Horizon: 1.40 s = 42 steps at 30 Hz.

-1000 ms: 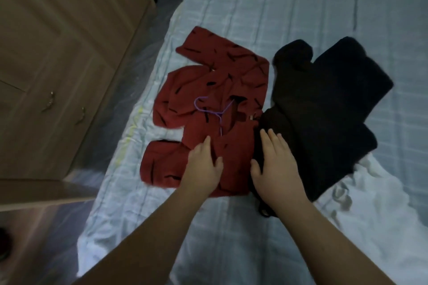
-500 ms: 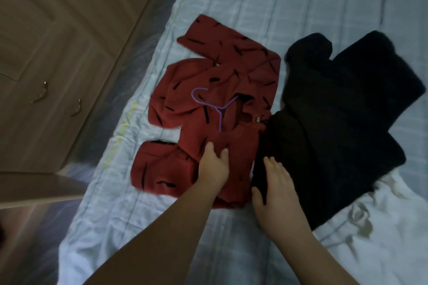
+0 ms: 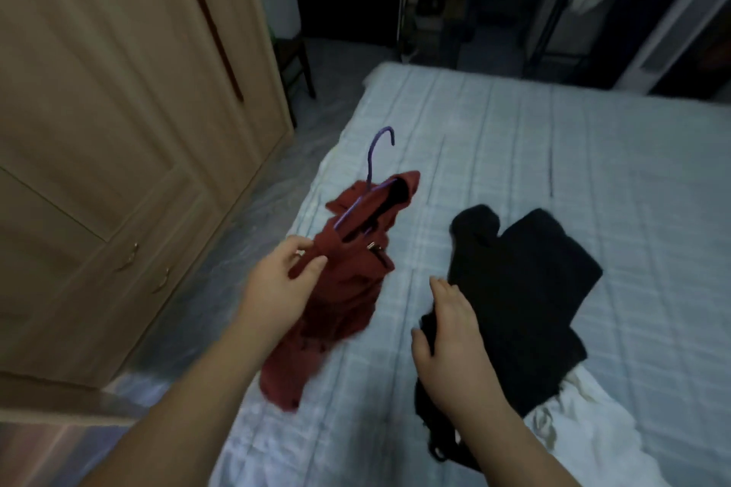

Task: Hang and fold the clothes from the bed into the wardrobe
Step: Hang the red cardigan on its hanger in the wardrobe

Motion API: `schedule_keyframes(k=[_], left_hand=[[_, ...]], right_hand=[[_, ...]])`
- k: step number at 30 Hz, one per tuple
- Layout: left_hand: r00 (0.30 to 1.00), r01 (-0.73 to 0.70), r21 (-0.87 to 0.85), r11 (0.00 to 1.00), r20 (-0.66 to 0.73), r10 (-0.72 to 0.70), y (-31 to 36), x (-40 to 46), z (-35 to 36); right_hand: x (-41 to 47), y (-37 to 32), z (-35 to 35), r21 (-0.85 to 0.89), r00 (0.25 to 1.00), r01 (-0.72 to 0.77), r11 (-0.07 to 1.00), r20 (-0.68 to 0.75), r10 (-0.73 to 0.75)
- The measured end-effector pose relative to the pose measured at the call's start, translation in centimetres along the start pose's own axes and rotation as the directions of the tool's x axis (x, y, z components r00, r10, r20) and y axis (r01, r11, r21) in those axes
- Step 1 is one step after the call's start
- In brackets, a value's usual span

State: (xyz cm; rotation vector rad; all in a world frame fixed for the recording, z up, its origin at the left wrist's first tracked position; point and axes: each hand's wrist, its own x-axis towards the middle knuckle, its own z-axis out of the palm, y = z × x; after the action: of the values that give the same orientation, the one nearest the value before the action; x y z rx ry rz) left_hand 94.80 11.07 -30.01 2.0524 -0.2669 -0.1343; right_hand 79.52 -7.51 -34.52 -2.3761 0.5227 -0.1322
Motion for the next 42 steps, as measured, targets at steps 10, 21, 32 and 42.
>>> schedule_keyframes(k=[10,21,32,42], left_hand=[[0.926,-0.373,-0.032,0.927,-0.075,0.370,16.3,0.9,-16.4],[0.739,-0.672,-0.134,0.729,-0.191,0.646,28.4,-0.2,-23.2],[0.611,-0.786,0.066,0.615,-0.068,0.789,33.3,-0.6,-20.4],[0.535,-0.759,0.500,0.417,0.114,0.837,35.6,-2.3,-22.1]], right_hand=[[2.1,-14.8,-15.6,-0.104,0.910,0.285,0.953,-0.284,-0.303],[2.4,-22.3,-32.3,-0.325,0.665,0.234,0.916,-0.633,-0.395],[-1.7,-22.1,-37.7,-0.580,0.473,0.233,0.781,-0.634,-0.612],[-4.0,-22.2,-40.9,-0.511,0.796,0.395,0.763,-0.224,-0.562]])
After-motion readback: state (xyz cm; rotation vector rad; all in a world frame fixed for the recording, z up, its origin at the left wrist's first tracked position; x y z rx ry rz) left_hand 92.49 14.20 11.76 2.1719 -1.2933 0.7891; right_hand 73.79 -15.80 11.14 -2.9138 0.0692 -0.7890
